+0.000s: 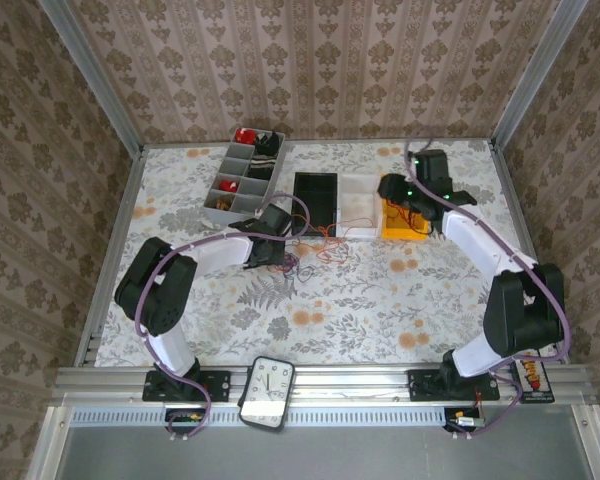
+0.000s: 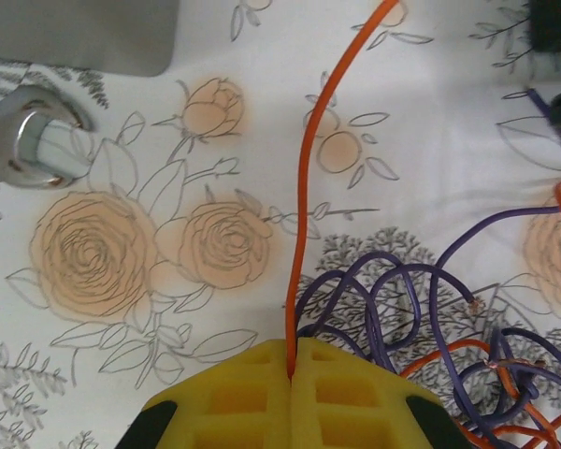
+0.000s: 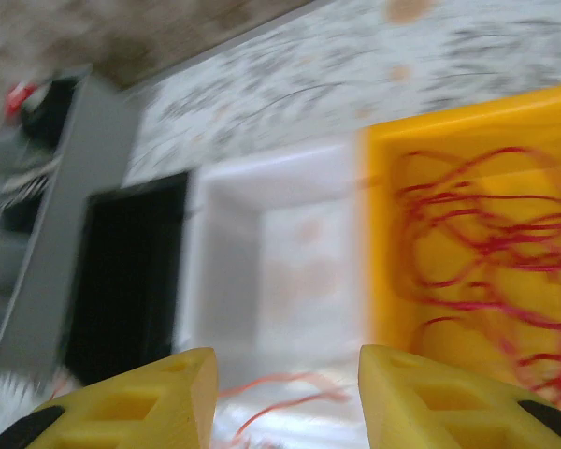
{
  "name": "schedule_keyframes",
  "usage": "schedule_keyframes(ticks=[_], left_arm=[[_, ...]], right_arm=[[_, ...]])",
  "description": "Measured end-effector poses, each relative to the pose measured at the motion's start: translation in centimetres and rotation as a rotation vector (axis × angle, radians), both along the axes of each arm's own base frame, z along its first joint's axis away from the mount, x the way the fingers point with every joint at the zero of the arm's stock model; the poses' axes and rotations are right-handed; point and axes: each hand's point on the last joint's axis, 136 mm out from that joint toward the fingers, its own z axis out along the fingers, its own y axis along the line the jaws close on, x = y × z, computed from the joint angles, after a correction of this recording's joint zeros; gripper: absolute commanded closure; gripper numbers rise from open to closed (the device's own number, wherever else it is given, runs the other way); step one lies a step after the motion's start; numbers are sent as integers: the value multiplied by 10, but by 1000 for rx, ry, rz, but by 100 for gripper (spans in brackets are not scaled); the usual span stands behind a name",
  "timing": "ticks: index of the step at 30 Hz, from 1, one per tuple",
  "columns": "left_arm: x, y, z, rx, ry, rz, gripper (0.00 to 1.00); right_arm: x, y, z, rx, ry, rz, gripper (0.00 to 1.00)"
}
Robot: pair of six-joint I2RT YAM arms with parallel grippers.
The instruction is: Untangle the cables
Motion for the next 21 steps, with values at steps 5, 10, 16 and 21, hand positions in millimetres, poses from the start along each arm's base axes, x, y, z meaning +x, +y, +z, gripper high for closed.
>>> schedule_keyframes(ticks=[5, 10, 16, 21], left_arm=[[-8, -9, 3, -69, -1, -58, 100], [-13, -12, 12, -128, -21, -86, 100], [-30, 22, 25, -158, -76, -34, 100], [-42, 40, 29, -179, -112, -6, 100]], right_arm=[[-53, 102, -38, -59, 109, 362, 54], [-90, 139, -98, -112, 285, 533, 55], [-92, 140, -115, -146, 342, 561, 54], [-81, 149, -123, -185, 341, 595, 54]])
